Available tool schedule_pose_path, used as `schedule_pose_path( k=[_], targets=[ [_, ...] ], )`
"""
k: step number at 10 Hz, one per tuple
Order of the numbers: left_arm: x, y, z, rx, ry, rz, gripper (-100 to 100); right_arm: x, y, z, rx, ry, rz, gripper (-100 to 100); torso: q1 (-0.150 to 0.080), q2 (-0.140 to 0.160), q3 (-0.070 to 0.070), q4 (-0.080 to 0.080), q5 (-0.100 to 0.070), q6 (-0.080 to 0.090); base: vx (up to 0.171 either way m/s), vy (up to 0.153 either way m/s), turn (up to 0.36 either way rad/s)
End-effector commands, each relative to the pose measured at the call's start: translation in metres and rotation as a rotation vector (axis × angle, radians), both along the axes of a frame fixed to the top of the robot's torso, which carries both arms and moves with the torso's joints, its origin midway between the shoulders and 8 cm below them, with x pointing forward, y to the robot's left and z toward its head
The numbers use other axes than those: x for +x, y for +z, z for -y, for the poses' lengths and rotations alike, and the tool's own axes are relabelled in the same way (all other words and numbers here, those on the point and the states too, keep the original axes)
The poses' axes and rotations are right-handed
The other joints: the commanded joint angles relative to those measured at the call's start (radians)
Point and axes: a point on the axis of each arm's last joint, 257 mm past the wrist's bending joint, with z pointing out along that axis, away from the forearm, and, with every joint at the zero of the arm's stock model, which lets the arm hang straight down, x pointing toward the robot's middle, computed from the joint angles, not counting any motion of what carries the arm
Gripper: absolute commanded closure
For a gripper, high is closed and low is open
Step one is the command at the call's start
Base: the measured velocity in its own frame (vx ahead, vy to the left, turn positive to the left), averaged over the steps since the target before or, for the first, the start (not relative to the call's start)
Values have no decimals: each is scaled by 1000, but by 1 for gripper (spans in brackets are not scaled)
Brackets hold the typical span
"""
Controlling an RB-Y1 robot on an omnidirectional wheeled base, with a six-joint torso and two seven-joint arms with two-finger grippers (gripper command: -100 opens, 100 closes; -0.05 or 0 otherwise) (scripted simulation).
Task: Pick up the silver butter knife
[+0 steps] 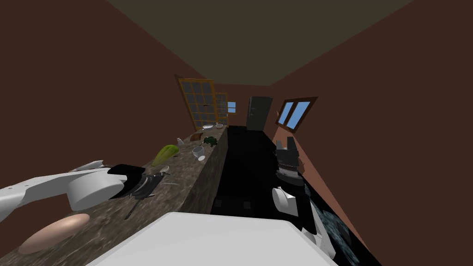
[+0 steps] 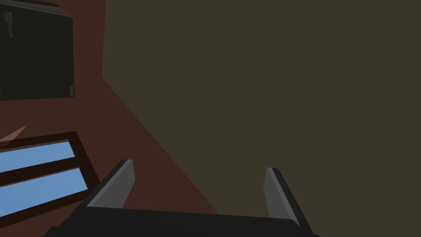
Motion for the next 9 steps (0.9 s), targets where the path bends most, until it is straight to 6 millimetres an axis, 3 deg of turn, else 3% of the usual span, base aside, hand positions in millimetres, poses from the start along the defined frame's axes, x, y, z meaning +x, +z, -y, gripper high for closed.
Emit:
schedule_pose_path(
  k=[1, 4, 5, 9],
  targets=[
    [-5, -6, -6, 4, 8, 7, -100, 0, 0, 0, 0, 0, 0, 0, 0, 0, 0, 0, 0, 0, 7, -15, -72],
    [-8, -9, -10, 6, 13, 12, -100, 0, 0, 0, 0, 0, 0, 0, -3, 0, 0, 0, -1, 0, 8, -25, -37],
    [-9, -9, -10, 7, 13, 12, 100, 0, 0, 0, 0, 0, 0, 0, -2, 0, 0, 0, -1, 0, 0, 0, 0],
    [-9, -9, -10, 6, 13, 13, 100, 0, 0, 0, 0, 0, 0, 0, -1, 0, 0, 0, 0, 0, 0, 0, 0]
  ],
)
